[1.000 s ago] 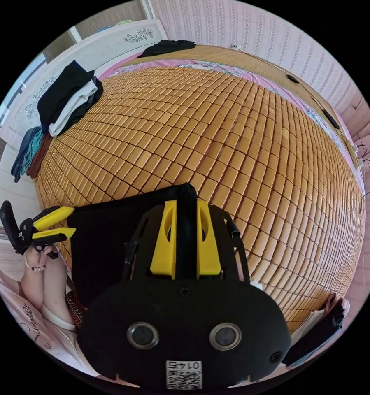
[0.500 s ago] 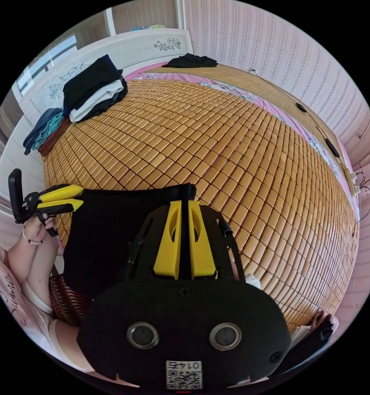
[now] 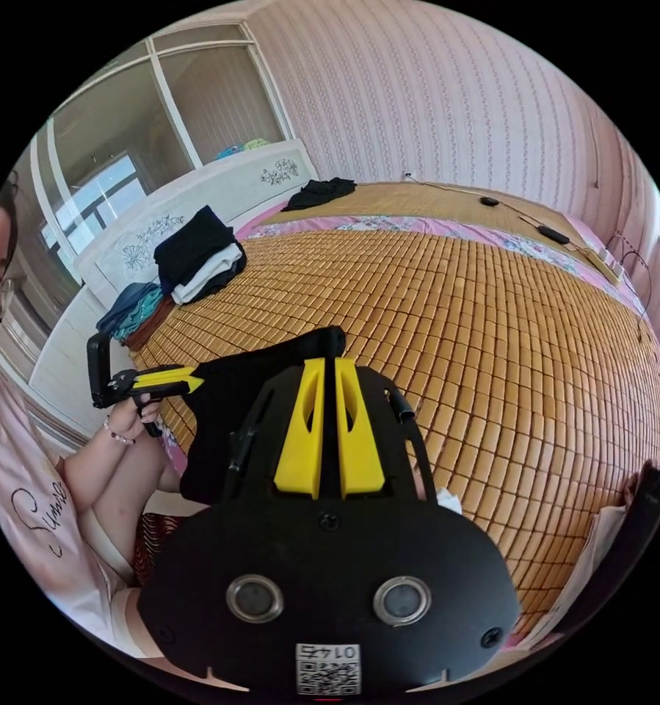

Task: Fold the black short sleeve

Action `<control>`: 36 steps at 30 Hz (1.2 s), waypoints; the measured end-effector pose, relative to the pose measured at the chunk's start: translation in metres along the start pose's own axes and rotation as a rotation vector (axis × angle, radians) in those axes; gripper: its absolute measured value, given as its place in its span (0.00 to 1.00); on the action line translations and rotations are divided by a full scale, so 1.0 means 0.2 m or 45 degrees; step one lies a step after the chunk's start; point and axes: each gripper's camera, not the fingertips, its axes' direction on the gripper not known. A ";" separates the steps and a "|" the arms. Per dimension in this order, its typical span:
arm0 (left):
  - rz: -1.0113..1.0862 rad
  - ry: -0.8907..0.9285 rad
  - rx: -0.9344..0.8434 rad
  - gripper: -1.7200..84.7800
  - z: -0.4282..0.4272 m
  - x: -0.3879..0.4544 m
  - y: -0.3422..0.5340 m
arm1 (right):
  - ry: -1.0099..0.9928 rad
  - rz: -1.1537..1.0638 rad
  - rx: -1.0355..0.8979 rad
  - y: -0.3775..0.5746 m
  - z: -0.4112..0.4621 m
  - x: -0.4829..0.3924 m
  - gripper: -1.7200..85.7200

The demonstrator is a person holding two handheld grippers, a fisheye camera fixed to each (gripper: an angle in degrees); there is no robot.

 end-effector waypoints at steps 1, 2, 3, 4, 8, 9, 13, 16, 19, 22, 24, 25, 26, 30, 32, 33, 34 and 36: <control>0.053 0.059 0.049 0.05 -0.06 0.04 0.00 | 0.004 0.038 0.068 0.09 -0.10 0.00 0.02; 0.081 0.093 0.071 0.05 -0.09 0.07 0.00 | 0.009 0.080 0.129 0.18 -0.21 0.00 0.02; 0.138 0.163 0.097 0.04 -0.15 0.12 0.00 | 0.014 0.101 0.156 0.23 -0.26 -0.01 0.02; 0.181 0.237 0.112 0.04 -0.21 0.18 -0.01 | 0.026 0.138 0.211 0.33 -0.37 -0.01 0.02; 0.359 0.407 0.165 0.04 -0.34 0.44 -0.04 | 0.154 0.254 0.377 0.69 -0.79 -0.07 0.03; 0.425 0.454 0.156 0.05 -0.36 0.55 -0.06 | 0.188 0.268 0.396 0.73 -0.85 -0.08 0.03; 0.638 0.660 0.144 0.05 -0.30 0.94 -0.20 | 0.465 0.334 0.488 0.97 -1.27 -0.12 0.03; 0.752 0.781 0.187 0.05 -0.17 1.22 -0.36 | 0.667 0.353 0.455 0.99 -1.55 -0.04 0.04; 0.732 0.869 0.183 0.07 0.05 1.50 -0.61 | 0.866 0.413 0.272 0.87 -1.73 0.19 0.05; 0.619 0.789 0.075 0.12 0.37 1.73 -0.85 | 0.936 0.693 0.081 0.74 -1.79 0.63 0.07; 0.553 0.705 -0.036 0.13 0.53 1.77 -0.91 | 1.034 0.872 0.020 0.73 -1.76 0.84 0.08; 0.544 0.702 -0.113 0.14 0.59 1.76 -0.90 | 1.056 0.976 -0.058 0.75 -1.72 0.94 0.09; 0.550 0.701 -0.138 0.14 0.59 1.75 -0.88 | 1.033 1.023 -0.102 0.78 -1.67 0.96 0.10; 0.679 0.534 -0.125 0.13 0.40 1.50 -0.52 | 0.947 0.833 -0.064 0.94 -1.50 0.70 0.11; 0.681 0.424 -0.155 0.13 0.27 1.33 -0.32 | 0.930 0.735 -0.103 1.13 -1.36 0.41 0.12; 0.644 0.358 -0.182 0.12 0.16 1.22 -0.18 | 0.914 0.721 -0.125 1.19 -1.32 0.34 0.12; 0.578 0.293 -0.223 0.12 0.05 1.10 -0.05 | 0.874 0.694 -0.205 1.29 -1.23 0.19 0.13; 0.460 0.207 -0.265 0.11 -0.16 0.95 0.13 | 0.807 0.680 -0.321 1.42 -1.10 -0.02 0.15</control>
